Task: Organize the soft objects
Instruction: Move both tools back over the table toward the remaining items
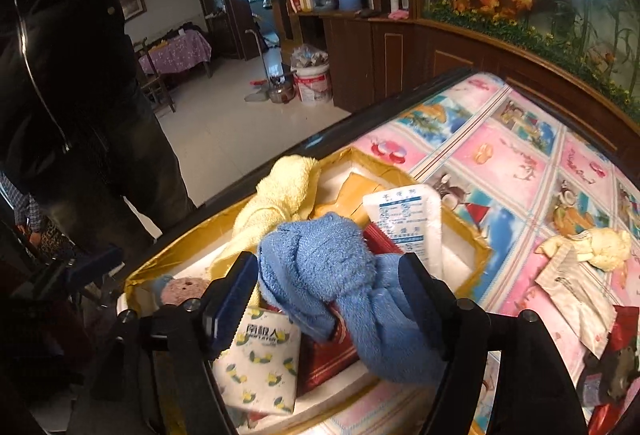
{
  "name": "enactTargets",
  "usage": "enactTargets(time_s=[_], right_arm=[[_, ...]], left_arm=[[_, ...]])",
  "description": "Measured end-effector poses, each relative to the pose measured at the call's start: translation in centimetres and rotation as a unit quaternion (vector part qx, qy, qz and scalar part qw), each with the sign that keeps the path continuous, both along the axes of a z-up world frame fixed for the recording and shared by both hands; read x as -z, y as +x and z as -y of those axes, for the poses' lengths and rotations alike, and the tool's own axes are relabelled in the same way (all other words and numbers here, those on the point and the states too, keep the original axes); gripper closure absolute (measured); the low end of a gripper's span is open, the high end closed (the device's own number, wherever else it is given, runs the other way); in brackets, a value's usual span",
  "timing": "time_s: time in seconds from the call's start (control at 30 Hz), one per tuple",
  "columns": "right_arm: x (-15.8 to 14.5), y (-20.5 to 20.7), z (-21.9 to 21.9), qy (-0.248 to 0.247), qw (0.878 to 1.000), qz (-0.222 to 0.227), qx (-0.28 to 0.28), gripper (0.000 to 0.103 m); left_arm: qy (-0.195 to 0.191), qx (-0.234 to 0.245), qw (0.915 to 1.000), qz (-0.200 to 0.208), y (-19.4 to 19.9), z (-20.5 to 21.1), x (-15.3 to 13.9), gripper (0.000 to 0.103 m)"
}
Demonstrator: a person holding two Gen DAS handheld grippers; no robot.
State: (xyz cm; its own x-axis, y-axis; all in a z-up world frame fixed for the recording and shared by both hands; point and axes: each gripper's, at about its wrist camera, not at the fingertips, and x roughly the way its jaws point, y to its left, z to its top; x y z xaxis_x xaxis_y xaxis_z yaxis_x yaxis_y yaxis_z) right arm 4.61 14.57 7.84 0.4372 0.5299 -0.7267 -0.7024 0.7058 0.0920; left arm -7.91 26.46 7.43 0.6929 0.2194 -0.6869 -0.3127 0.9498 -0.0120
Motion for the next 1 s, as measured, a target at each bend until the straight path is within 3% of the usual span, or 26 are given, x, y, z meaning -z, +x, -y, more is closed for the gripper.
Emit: enactTargets(time_s=[0.23, 0.5, 0.87, 1.0], right_arm=[[-2.8, -2.5, 4.7, 0.041, 0.999, 0.019, 0.026, 0.027], [-5.6, -5.9, 15.3, 0.087, 0.988, 0.064, 0.109, 0.025], [-9.6, -6.2, 33.7, 0.094, 0.948, 0.119, 0.279, 0.021], [-11.3, -6.7, 38.1, 0.100, 0.933, 0.142, 0.315, 0.016]], left_arm=[[0.008, 0.014, 0.9999, -0.002, -0.8, 1.9, -1.2, 0.021], [0.043, 0.044, 0.9981, 0.010, -2.0, 5.3, -3.5, 0.021], [0.080, 0.113, 0.9902, 0.015, -1.7, 12.2, -5.4, 0.022], [0.042, 0.169, 0.9847, 0.002, -0.2, 13.7, -6.4, 0.022]])
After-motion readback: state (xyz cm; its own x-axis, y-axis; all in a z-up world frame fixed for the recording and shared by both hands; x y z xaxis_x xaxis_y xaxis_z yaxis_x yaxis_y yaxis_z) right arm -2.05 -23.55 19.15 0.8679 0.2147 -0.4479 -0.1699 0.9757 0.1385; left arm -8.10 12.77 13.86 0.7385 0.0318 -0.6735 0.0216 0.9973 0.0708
